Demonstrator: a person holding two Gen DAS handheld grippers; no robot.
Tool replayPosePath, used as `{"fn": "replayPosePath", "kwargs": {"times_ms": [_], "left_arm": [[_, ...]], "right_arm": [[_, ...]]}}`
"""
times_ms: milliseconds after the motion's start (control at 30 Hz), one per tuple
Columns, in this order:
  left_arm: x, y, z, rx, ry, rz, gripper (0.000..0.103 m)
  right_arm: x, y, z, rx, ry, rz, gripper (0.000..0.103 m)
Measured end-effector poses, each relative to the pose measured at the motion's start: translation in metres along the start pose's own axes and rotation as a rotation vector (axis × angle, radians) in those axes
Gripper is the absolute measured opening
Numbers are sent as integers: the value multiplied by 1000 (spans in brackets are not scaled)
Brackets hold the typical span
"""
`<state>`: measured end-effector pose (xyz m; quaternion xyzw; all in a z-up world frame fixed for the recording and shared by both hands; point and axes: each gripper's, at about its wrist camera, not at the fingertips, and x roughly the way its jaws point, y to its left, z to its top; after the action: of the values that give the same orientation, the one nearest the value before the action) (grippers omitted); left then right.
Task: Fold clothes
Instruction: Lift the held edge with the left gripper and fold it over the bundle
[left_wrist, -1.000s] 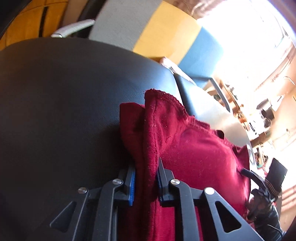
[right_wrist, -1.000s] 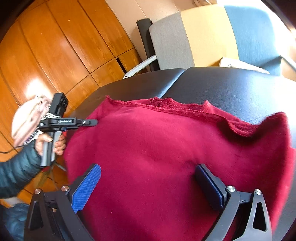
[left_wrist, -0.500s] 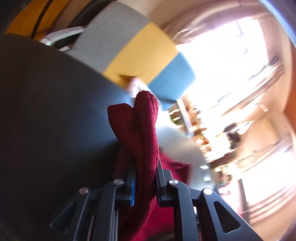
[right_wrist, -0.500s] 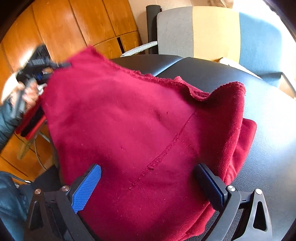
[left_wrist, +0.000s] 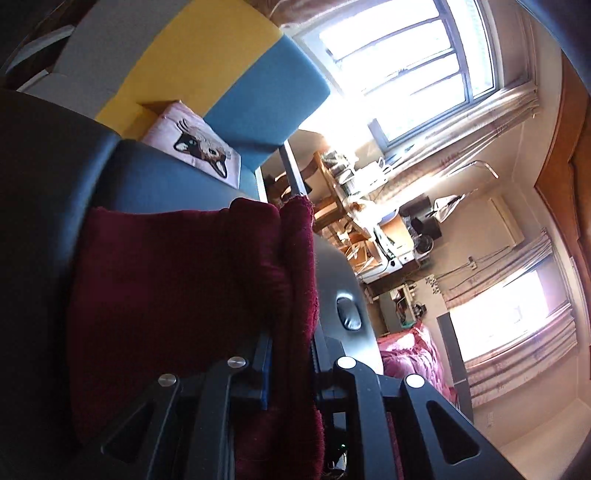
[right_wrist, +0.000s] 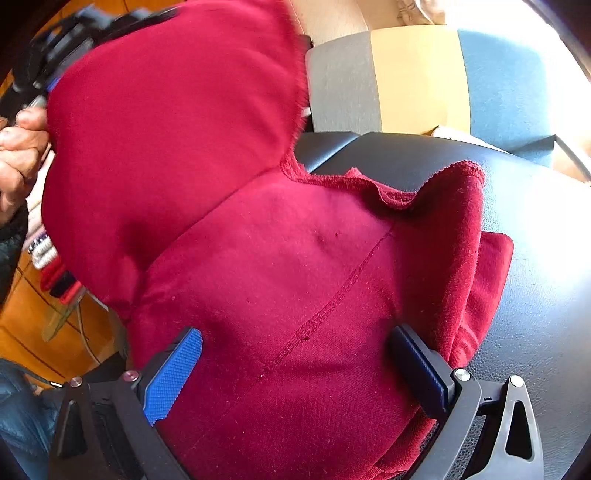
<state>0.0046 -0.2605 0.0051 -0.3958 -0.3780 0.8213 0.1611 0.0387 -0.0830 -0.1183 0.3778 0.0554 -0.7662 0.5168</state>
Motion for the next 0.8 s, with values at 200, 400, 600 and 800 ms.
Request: {"fn": "replayPosePath", "kwargs": {"times_ms": [200,400,600,800], "left_arm": [[84,21,-21,-42,160,94,14],[117,46,-45,-92,270,129,15],[92,26,-35,-101,288,80,18],[60,2,-31,-75,305,-28,24]], "right_arm": [[-5,-6,-4,26,-53,52,103],[-4,-3,-7,10,-59,48,103],[-8,8,-8,-48,-34,8,103],[-34,16,-19,-75,1,-22,103]]}}
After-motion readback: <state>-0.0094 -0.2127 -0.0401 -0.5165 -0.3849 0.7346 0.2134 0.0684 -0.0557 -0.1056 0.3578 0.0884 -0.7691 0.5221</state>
